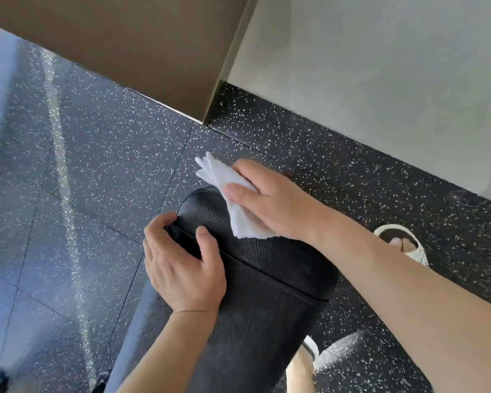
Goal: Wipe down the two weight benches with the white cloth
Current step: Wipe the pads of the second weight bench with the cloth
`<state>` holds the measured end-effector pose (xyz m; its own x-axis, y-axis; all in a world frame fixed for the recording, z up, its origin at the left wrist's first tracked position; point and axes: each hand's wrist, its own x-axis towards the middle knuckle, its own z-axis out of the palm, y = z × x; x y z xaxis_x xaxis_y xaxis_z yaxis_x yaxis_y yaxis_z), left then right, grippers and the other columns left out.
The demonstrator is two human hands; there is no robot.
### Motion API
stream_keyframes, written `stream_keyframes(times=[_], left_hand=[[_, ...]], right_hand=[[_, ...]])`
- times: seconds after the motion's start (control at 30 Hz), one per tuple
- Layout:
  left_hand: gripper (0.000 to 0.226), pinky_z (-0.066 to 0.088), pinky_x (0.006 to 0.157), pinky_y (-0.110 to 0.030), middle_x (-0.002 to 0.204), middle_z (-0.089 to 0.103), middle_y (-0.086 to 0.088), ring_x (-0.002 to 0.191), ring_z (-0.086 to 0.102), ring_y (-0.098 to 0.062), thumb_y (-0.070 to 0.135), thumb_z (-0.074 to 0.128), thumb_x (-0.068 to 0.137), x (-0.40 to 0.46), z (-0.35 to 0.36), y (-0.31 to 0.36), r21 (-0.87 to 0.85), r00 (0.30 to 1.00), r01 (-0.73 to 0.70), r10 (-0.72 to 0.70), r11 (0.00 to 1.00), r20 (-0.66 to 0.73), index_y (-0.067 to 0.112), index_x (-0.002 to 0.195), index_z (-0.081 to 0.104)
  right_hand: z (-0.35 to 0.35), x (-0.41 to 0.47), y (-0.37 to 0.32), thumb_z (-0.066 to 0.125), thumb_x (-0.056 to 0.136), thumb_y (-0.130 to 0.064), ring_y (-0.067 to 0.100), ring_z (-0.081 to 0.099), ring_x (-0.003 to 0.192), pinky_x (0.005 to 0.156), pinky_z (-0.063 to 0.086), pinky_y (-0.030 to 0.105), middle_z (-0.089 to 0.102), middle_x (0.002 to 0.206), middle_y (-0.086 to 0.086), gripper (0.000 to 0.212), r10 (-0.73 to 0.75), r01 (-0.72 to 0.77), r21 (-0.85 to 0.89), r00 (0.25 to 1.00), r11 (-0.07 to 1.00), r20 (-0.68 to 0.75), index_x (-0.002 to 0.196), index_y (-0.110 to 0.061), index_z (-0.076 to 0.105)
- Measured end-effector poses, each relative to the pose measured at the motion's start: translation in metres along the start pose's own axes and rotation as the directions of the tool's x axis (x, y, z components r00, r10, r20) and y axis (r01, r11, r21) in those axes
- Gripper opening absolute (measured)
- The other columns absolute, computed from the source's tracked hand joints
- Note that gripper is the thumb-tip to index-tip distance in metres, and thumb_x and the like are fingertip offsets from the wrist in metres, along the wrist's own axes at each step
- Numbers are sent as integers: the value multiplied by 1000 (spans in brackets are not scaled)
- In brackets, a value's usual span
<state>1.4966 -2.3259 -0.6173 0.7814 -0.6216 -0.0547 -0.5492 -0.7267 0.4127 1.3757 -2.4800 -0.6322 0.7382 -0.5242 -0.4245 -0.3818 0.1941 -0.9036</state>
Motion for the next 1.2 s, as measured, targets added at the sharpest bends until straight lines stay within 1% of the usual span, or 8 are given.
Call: stream_keyframes(times=[0.23,0.43,0.63,0.77,0.83,0.9,1.03,1.2], left_hand=[[45,43,92,-49,116,59,-6,111,54,-33,44,49,90,1,1,0,36,1000,8,-9,999,12,16,125,47],[44,43,87,-51,120,60,-8,113,55,-36,48,46,88,0,-2,5,42,1000,9,-10,999,22,22,124,43],[46,43,88,-52,122,60,-8,113,54,-36,49,45,88,2,0,5,65,1000,-9,7,998,28,21,125,43],[49,42,87,-53,123,61,-10,113,55,-39,51,44,88,2,-1,2,79,1000,-1,0,997,21,20,126,43],[49,43,87,-54,124,60,-10,114,55,-38,51,44,88,2,0,3,78,1000,2,-4,997,25,20,126,43],[49,43,89,-55,125,59,-10,117,55,-37,50,43,88,1,0,4,85,999,7,-10,996,35,20,126,42],[49,43,92,-56,123,59,-12,117,53,-37,49,44,88,2,-1,3,94,999,6,-10,996,40,17,126,43],[47,41,90,-52,118,57,-11,112,51,-35,46,45,88,5,2,4,102,999,-7,3,995,39,16,124,45]], right_hand=[[-10,-103,42,48,109,-36,14,48,86,77,39,27,50,90,-6,22,44,-47,-7,973,999,-228,96,-20,52],[35,-160,54,44,108,-37,12,47,78,72,36,18,45,90,-12,9,170,-25,261,819,965,-548,100,-41,48],[28,-128,50,45,110,-31,14,45,77,71,37,25,45,88,-6,15,247,-38,352,782,935,-572,97,-26,52],[-9,-84,44,52,107,-31,14,50,70,64,42,26,57,90,5,19,159,-116,175,954,978,-256,100,-14,58],[-13,-79,43,51,107,-32,18,51,75,69,43,35,56,90,8,24,134,-116,97,970,988,-202,95,-11,56],[-6,-92,43,49,107,-30,22,48,82,77,44,42,52,90,6,25,97,-83,58,948,995,-304,93,-10,53],[28,-143,51,45,106,-30,23,48,91,79,42,36,46,97,-6,12,39,-28,29,836,999,-547,103,-22,53],[31,-144,47,45,105,-29,23,45,93,81,44,41,49,110,-2,21,-87,-88,-283,830,955,-551,111,-12,56]])
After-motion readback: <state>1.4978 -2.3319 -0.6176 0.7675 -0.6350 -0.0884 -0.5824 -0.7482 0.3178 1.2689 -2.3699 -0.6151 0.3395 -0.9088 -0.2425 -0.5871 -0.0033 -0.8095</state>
